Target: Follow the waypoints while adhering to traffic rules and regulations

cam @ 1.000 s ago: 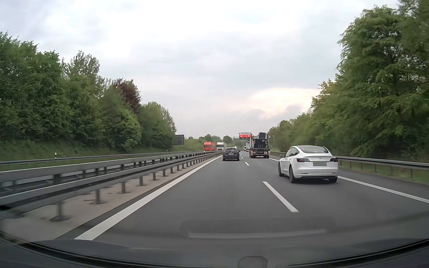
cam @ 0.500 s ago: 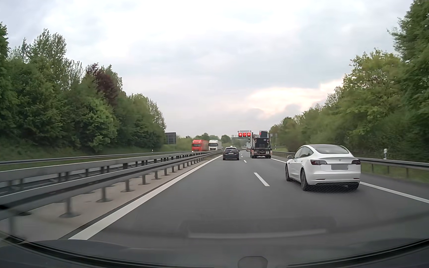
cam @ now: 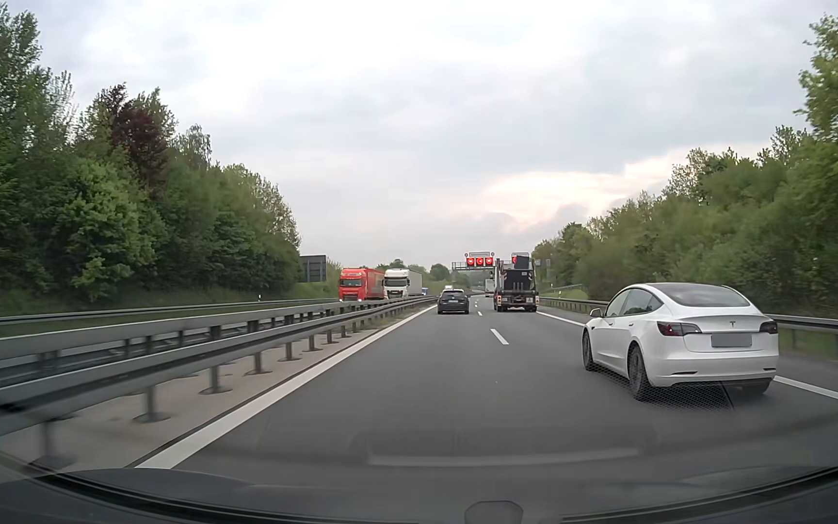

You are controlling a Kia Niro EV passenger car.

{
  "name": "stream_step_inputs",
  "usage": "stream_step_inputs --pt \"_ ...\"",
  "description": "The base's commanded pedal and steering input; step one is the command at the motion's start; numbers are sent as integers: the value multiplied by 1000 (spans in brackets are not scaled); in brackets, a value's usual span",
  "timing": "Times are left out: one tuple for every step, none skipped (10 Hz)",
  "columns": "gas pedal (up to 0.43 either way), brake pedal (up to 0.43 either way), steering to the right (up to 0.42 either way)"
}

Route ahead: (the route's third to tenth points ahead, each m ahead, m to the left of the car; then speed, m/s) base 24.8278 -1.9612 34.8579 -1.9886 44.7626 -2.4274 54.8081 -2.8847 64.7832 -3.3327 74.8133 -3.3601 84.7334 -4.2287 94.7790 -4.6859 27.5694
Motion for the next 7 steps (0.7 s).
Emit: stream_step_inputs --pt "150 0 0" --pt "150 0 0" --pt "150 0 2" --pt "150 0 3" --pt "150 0 4" --pt "138 0 3" --pt "130 0 4"
